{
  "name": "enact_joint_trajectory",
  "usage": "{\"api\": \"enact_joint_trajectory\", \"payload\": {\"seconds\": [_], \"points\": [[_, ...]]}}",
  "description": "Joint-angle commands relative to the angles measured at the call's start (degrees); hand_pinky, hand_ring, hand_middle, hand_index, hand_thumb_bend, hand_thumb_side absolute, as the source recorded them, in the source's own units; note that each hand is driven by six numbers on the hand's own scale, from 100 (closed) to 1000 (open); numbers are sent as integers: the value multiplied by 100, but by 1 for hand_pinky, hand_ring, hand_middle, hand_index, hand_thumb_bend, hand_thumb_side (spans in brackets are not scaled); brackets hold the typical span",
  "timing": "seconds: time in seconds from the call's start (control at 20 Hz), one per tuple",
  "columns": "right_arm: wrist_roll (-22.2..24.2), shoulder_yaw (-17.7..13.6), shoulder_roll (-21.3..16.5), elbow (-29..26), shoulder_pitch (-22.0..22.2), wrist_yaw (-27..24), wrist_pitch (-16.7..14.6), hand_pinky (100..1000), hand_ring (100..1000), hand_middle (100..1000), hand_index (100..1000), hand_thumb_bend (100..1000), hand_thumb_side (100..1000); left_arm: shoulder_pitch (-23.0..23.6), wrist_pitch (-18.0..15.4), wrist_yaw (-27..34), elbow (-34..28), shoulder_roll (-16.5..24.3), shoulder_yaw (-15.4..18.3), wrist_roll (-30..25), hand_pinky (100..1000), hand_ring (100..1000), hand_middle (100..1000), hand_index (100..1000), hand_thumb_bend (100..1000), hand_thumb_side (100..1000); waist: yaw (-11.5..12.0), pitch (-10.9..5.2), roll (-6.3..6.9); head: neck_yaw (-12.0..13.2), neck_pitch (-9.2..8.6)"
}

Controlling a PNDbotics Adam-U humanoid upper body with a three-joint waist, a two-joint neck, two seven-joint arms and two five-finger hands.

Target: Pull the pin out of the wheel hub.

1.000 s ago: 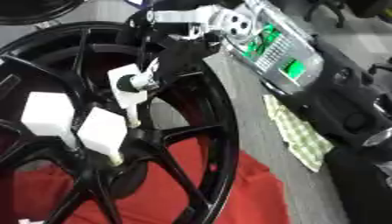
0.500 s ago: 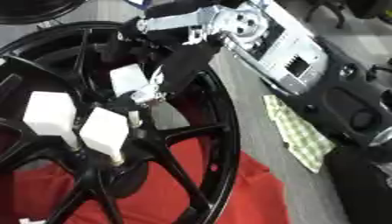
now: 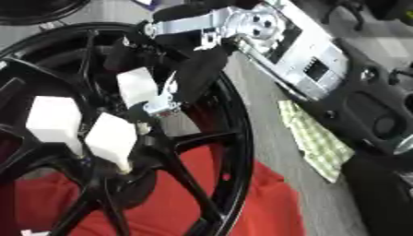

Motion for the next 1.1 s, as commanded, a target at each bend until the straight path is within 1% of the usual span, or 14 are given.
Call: {"api": "enact_joint_trajectory", "payload": {"seconds": [0.05,0.45,0.5,0.65,1.1], "points": [[-66,-109,-140,11,-73,80,-72,908,973,856,877,448,352,-43,9,25,-113,93,42,-8,738,698,588,664,100,819,8,-117,36,-12,-56],[-95,-114,-138,37,-69,108,-127,908,973,856,877,448,352,-42,9,23,-113,90,42,-9,738,698,588,664,100,819,7,-113,37,-13,-56],[-99,-123,-144,54,-69,130,-133,909,968,851,873,449,321,-45,9,23,-113,88,40,-12,739,698,588,664,100,820,12,-96,43,-21,-61],[-66,-115,-132,174,-64,242,-207,909,967,849,871,450,325,-66,5,18,-113,73,38,-22,740,698,588,664,100,821,37,-27,57,-40,-93],[33,-98,-121,340,-35,381,-343,908,967,843,866,456,314,-89,6,11,-113,53,32,-36,741,698,588,664,100,823,67,76,50,-45,-105]]}}
